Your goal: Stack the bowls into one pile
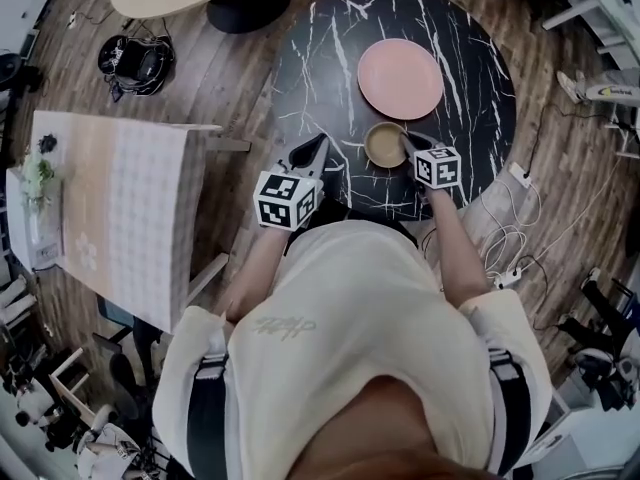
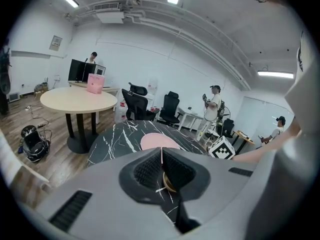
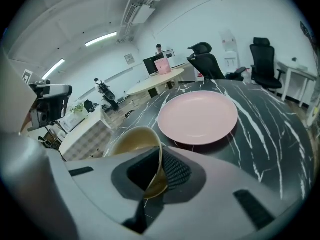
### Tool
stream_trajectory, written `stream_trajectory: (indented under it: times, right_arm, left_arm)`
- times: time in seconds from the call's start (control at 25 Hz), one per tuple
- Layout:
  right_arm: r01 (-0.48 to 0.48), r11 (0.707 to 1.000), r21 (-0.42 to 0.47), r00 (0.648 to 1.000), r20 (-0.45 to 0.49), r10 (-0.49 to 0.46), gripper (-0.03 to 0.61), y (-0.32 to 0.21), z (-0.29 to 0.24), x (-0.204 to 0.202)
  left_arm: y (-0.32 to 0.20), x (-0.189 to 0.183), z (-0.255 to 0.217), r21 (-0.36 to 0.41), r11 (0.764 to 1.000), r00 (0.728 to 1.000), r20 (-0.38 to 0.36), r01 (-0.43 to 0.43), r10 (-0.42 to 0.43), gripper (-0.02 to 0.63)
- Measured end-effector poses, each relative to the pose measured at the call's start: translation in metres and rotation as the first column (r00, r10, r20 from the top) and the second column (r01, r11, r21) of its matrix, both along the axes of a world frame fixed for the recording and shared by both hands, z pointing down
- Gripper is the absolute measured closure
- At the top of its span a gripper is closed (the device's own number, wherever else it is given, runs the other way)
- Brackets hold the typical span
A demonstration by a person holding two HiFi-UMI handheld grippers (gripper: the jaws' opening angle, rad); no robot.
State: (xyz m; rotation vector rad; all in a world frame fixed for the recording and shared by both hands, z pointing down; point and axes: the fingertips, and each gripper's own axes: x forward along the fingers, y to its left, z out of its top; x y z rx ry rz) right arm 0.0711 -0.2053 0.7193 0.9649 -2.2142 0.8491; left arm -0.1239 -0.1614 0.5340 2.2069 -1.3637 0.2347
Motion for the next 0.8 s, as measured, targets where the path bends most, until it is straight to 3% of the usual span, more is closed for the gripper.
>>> stream_trajectory:
  times: [0.36,0.48,0.8]
  right_arm:
    - [-0.033,0.999,-0.028,0.998,-0.054,0.031,0.537,-0.004,0.015,-0.001]
    - [-0.04,0.999,-0.01,0.998,-0.058,0.039,0.443,-0.007,0.009,0.001]
    - [-0.13,0.991,0.034,0.992,-0.004,0.13,0.465,-0.014,-0.015,0.026]
  left_arm:
    - [-0.011,-0.018,0.022,-0.045,0.999,1.0,0.0,-0.011,0.011,0.592]
    - [-0.024,-0.013,0.018,-0.029,0.999,1.0,-0.003,-0.027,0.027,0.592]
    - [-0.047,0.013,0.003,0.011,0.996,0.995,-0.014,-0.094,0.094,0.592]
